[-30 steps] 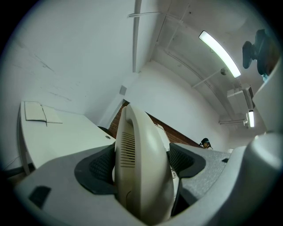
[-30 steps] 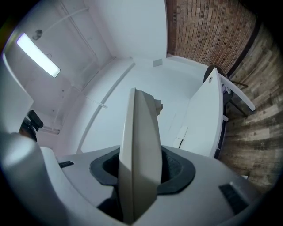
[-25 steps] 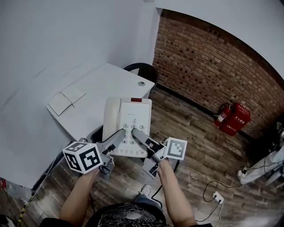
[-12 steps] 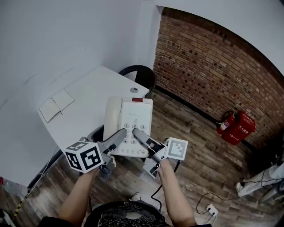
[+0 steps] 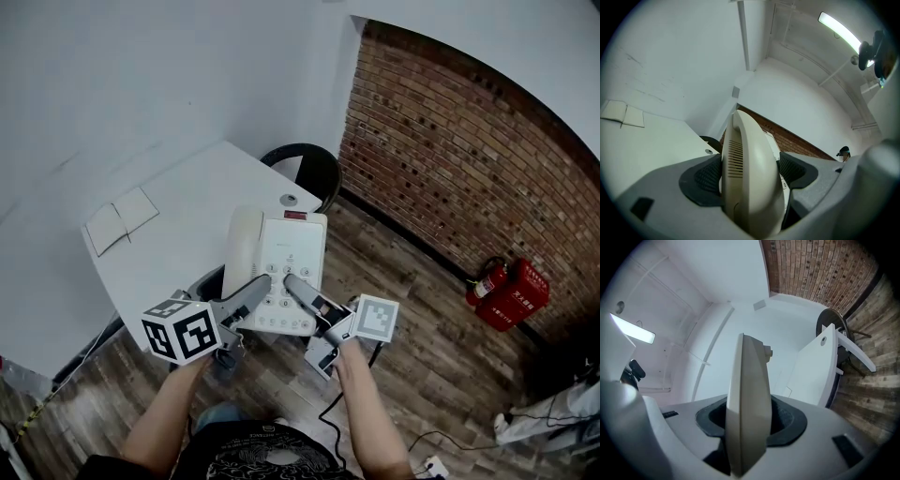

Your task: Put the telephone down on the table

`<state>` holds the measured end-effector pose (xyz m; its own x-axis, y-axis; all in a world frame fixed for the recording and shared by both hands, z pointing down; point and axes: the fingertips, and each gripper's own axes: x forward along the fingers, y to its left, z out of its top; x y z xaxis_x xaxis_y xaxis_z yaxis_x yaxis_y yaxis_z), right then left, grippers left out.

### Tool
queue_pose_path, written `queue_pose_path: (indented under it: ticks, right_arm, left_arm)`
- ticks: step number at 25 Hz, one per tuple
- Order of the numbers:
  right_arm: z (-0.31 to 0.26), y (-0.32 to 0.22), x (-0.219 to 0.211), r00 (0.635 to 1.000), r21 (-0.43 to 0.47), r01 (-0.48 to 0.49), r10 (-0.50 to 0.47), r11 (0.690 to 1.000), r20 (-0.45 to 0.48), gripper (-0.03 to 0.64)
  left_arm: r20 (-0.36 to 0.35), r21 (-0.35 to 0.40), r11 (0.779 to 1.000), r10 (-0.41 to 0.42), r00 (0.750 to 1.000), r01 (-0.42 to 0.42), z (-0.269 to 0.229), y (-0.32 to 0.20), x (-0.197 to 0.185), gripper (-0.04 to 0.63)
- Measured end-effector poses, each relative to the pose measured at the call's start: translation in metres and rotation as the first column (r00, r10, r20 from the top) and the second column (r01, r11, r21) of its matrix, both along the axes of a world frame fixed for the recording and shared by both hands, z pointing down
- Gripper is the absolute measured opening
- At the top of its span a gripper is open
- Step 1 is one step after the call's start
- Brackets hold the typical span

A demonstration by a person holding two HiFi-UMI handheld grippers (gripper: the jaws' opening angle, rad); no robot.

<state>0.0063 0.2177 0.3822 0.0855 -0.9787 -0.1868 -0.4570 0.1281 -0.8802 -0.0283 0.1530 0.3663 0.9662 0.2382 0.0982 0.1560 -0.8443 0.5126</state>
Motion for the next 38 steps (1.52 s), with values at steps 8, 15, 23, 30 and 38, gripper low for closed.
queue_pose_path:
  ticks: [8,15,23,30,38]
  right_arm:
    - [-0.005,-0.021,0.034,0.998,0.005,0.06,-0.06,0.998,0.017,0.189]
    - [0.014,-0.074,0.078,0.994,-0.03,0.109,-0.109,0.994,0.021,0.189]
    - [0.018,-0.166,0.148,0.986,-0.056,0.166,-0.164,0.984,0.042,0.189]
    - [0.022,-0.25,0.198,0.974,-0.077,0.222,-0.217,0.972,0.062,0.19]
    - [0.036,-0.326,0.222,0.955,-0.104,0.291,-0.283,0.951,0.084,0.19]
  left_arm:
    - [0.015,-0.002,0.999,-0.052,0.999,0.052,-0.005,-0.018,0.031,0.388]
    - [0.015,-0.032,0.995,-0.099,0.995,0.099,0.015,-0.07,0.071,0.388]
    - [0.032,-0.078,0.986,-0.148,0.988,0.15,0.021,-0.16,0.139,0.388]
    - [0.05,-0.1,0.974,-0.199,0.979,0.204,0.022,-0.242,0.184,0.388]
    - [0.071,-0.134,0.954,-0.261,0.963,0.269,0.037,-0.315,0.205,0.388]
